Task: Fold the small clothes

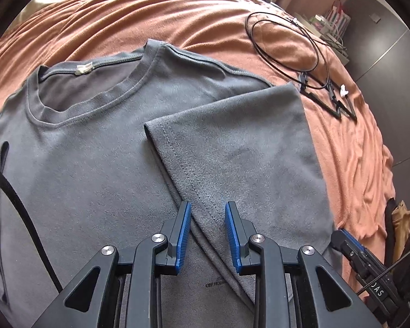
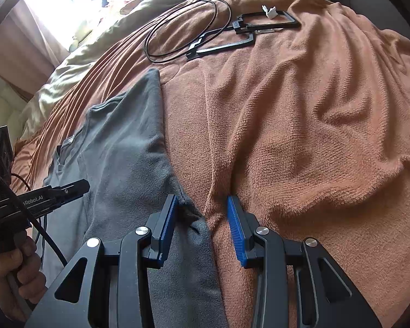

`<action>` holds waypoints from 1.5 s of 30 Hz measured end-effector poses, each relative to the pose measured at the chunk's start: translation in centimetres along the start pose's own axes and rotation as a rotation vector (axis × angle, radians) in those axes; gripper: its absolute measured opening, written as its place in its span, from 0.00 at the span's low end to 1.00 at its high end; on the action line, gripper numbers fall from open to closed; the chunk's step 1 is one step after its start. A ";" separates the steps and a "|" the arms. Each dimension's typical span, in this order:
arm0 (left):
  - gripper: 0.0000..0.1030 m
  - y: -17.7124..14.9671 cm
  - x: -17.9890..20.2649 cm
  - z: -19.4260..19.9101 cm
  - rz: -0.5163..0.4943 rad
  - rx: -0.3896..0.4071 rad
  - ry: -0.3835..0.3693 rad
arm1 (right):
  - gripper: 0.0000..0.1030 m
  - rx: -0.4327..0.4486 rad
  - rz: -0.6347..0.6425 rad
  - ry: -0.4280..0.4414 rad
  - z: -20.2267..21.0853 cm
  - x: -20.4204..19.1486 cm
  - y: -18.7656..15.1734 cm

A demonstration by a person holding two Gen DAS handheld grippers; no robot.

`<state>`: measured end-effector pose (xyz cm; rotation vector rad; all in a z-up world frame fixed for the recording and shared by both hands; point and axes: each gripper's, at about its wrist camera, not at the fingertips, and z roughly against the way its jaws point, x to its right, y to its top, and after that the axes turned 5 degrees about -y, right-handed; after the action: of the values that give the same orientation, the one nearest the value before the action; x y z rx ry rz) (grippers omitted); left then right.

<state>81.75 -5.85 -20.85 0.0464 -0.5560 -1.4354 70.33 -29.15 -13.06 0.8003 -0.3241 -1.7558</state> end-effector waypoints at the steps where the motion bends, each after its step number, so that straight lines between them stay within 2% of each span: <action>1: 0.27 -0.1 0.0 -0.1 0.001 -0.001 0.001 | 0.32 0.000 0.001 0.000 0.0 0.0 0.0; 9: 0.25 -0.7 -0.7 -0.2 0.073 -0.028 -0.037 | 0.32 0.002 0.005 -0.003 -0.1 -0.1 0.0; 10: 0.21 -0.7 -0.6 -0.2 0.072 -0.024 -0.030 | 0.32 0.002 0.007 -0.004 -0.1 -0.1 0.0; 11: 0.09 -0.7 -0.7 -0.2 0.071 -0.022 -0.020 | 0.32 0.002 0.007 -0.004 -0.1 -0.1 0.1; 14: 0.03 -0.7 -1.2 0.0 0.091 -0.013 -0.030 | 0.32 0.002 0.009 -0.003 -0.2 -0.1 0.1; 19: 0.03 -1.0 -1.9 0.7 0.079 0.005 -0.001 | 0.32 0.001 0.010 -0.010 -0.3 -0.2 0.1; 22: 0.04 -1.0 -2.2 0.0 0.071 -0.018 -0.001 | 0.32 -0.001 0.018 -0.022 -0.2 -0.4 0.1; 27: 0.08 -1.2 -1.6 1.1 0.062 -0.019 -0.009 | 0.33 -0.004 -0.006 -0.007 0.9 -0.1 0.2; 34: 0.11 -2.6 -1.4 5.0 0.045 0.014 -0.041 | 0.35 0.038 -0.005 0.039 4.1 0.5 -0.5; 37: 0.21 -3.6 -2.0 7.4 0.056 0.040 -0.041 | 0.35 0.047 0.005 0.043 5.3 0.5 -0.9; 39: 0.28 -4.4 -2.2 9.4 0.053 0.060 -0.033 | 0.43 0.062 0.018 0.044 6.4 0.4 -1.3; 41: 0.29 -5.3 -2.2 11.3 0.037 0.075 -0.027 | 0.57 0.078 0.027 0.049 7.8 0.2 -1.9; 43: 0.33 -6.3 -2.3 13.7 0.013 0.095 -0.019 | 0.62 0.090 0.022 0.065 9.3 0.3 -2.9; 45: 0.46 -7.5 -2.5 16.4 -0.011 0.129 -0.013 | 0.66 0.093 0.031 0.072 10.8 0.3 -4.2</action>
<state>68.39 0.18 -10.09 0.1430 -0.6600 -1.4103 60.12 -29.89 -7.70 0.9184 -0.3701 -1.6885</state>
